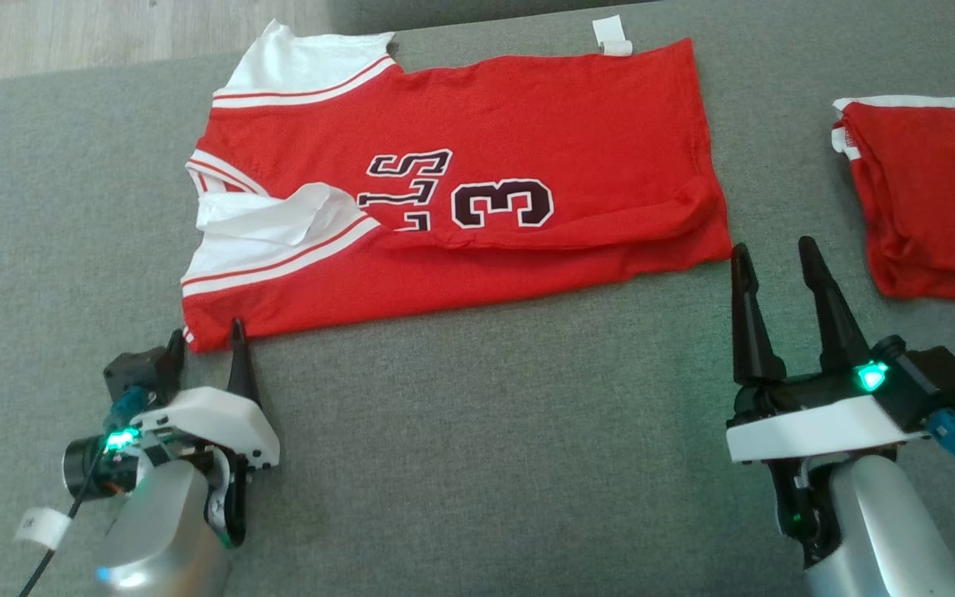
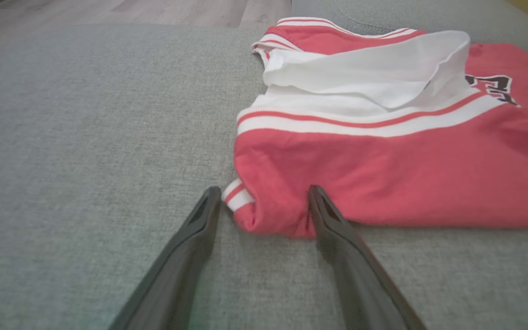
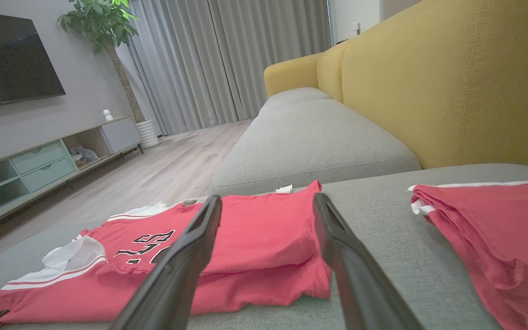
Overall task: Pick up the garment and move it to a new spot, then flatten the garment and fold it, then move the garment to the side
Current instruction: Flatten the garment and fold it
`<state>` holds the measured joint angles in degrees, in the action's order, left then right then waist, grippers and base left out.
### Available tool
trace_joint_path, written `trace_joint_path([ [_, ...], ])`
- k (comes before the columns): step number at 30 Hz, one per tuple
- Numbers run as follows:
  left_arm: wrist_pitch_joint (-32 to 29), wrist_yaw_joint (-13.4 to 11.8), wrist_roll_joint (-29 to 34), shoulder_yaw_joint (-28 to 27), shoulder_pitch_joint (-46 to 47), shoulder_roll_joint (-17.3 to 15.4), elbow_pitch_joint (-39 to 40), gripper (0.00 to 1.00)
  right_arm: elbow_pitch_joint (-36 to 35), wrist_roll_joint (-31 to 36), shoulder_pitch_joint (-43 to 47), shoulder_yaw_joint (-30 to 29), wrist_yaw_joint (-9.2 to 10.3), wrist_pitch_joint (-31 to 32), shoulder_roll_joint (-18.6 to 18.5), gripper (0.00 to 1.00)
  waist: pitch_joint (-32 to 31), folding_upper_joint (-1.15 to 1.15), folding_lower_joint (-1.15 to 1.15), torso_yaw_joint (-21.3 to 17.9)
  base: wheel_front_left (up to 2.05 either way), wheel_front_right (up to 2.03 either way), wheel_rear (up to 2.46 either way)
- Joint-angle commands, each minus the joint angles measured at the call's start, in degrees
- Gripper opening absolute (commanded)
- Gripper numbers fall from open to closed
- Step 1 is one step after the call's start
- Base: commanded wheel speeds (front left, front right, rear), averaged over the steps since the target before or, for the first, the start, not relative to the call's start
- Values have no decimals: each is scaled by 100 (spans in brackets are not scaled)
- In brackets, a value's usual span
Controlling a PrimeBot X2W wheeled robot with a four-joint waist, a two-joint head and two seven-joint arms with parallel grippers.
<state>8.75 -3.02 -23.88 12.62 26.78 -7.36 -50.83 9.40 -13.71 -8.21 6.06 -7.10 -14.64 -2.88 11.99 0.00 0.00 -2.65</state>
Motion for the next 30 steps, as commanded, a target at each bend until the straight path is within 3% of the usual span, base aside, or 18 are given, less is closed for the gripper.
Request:
trace_joint_path([
  [1,76,-4,-44,-200,207,-93,-45,100,-185,-35,-198,186,-39,-36,0,100,21,0,0,1,0,0,0],
  [23,130,182,-185,-100,736,-99,-995,100,-163,-86,-279,235,-39,-36,1,100,122,0,0,-68,0,0,0],
  [24,128,192,-190,-88,745,-87,-1031,89,-158,-85,-279,238,-39,-36,1,100,111,0,0,-63,0,0,0],
  [25,131,203,-195,-78,754,-76,-1063,48,-149,-80,-275,245,-39,-36,1,100,100,0,0,-58,0,0,0],
  [26,150,221,-205,-74,764,-65,-1081,20,-135,-70,-272,257,-39,-36,1,100,89,0,0,-53,0,0,0],
  [27,191,240,-217,-76,777,-58,-1082,0,-118,-60,-269,267,-39,-36,1,100,76,0,0,-49,0,0,0],
  [30,362,261,-238,-94,803,-54,-1020,0,-6,-24,-258,273,-39,-36,1,100,14,0,0,-31,0,0,0],
])
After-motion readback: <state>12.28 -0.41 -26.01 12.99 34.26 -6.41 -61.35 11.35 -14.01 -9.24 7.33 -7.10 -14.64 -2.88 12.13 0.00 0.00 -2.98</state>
